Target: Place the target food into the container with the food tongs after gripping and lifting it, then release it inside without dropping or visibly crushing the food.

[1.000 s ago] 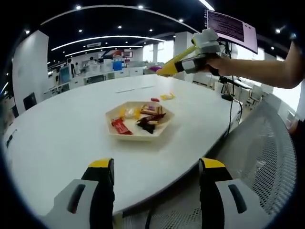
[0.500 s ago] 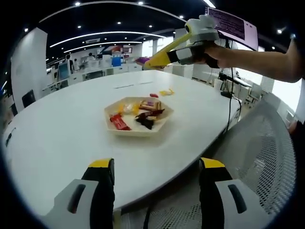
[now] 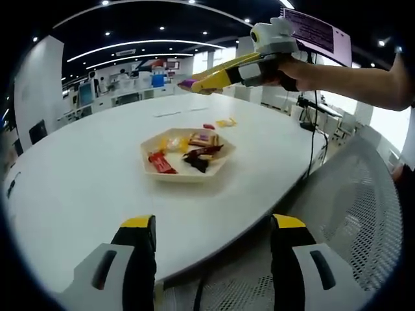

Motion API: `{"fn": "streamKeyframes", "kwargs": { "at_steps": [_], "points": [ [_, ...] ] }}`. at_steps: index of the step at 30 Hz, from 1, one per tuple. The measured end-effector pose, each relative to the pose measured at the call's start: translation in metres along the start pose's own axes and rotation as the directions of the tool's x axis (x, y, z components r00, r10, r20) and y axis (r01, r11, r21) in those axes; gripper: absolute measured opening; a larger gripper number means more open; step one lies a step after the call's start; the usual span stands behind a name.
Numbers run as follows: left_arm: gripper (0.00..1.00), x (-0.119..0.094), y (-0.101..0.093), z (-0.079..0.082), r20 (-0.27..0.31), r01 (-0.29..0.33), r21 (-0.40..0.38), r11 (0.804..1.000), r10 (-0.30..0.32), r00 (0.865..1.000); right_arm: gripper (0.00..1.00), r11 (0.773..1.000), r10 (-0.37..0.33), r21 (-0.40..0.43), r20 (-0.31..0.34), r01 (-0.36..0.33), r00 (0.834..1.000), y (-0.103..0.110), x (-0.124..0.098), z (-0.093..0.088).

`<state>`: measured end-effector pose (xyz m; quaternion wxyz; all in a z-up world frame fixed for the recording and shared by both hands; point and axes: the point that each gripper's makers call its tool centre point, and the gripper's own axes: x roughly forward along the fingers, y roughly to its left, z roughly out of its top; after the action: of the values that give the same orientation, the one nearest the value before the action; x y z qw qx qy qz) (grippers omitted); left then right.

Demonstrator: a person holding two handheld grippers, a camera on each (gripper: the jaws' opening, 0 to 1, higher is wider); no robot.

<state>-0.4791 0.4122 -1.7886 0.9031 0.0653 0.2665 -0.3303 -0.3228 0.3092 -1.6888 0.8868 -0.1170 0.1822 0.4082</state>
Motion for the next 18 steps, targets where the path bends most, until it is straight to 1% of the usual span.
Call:
{"fn": "streamKeyframes", "kwargs": {
  "at_steps": [3, 5, 7, 8, 9, 10, 12, 13, 14, 16, 18],
  "points": [
    [0.68, 0.0, 0.0001, 0.0005, 0.002, 0.0, 0.001, 1.0, 0.0, 1.0, 0.16, 1.0, 0.0, 0.015, -0.001, 0.0, 1.0, -0.0016, 0.0009, -0.0007],
    [0.68, -0.0001, -0.0001, 0.001, 0.005, 0.001, 0.003, 1.0, -0.001, 1.0, 0.1, 1.0, -0.002, -0.005, 0.005, 0.002, 1.0, -0.0026, 0.001, 0.0006],
    [0.68, 0.0, -0.0005, 0.0013, 0.006, 0.004, 0.004, 1.0, -0.004, 1.0, 0.07, 0.999, -0.012, -0.035, 0.01, 0.013, 1.0, -0.0047, 0.0014, 0.0024],
    [0.68, 0.0, -0.0007, 0.0013, 0.006, 0.005, 0.005, 1.0, -0.005, 1.0, 0.06, 0.999, -0.013, -0.036, 0.01, 0.013, 1.0, -0.0045, 0.0017, 0.0019],
    [0.68, 0.0, -0.0008, 0.0014, 0.006, 0.005, 0.005, 1.0, -0.005, 1.0, 0.04, 0.998, -0.023, -0.057, 0.018, 0.024, 1.0, -0.0062, 0.0026, 0.0023],
    [0.68, 0.0, -0.0005, 0.0017, 0.008, 0.004, 0.005, 1.0, -0.004, 1.0, 0.01, 0.999, -0.01, -0.051, 0.011, 0.011, 1.0, -0.0034, 0.0034, -0.0001],
    [0.68, 0.0, -0.0003, 0.0018, 0.01, 0.003, 0.004, 1.0, -0.003, 1.0, 0.01, 0.998, -0.023, -0.053, -0.012, 0.022, 1.0, -0.0046, 0.0054, -0.0052],
    [0.68, -0.0001, -0.0004, 0.002, 0.01, 0.003, 0.004, 1.0, -0.003, 1.0, 0.01, 0.998, -0.016, -0.065, 0.006, 0.016, 1.0, -0.0025, 0.0049, -0.0025],
    [0.68, -0.0001, -0.0004, 0.0023, 0.012, 0.003, 0.005, 1.0, -0.003, 1.0, 0.01, 0.998, -0.013, -0.055, 0.007, 0.013, 1.0, -0.0019, 0.005, -0.0018],
    [0.68, -0.0002, -0.0006, 0.0025, 0.013, 0.005, 0.005, 1.0, -0.005, 1.0, 0.01, 0.997, -0.014, -0.071, 0.007, 0.014, 1.0, -0.0026, 0.0055, -0.0009],
    [0.68, -0.0002, -0.0007, 0.0026, 0.014, 0.006, 0.006, 1.0, -0.006, 1.0, 0.01, 0.998, -0.007, -0.065, 0.006, 0.008, 1.0, -0.0016, 0.0053, 0.0008]
  ]
}}
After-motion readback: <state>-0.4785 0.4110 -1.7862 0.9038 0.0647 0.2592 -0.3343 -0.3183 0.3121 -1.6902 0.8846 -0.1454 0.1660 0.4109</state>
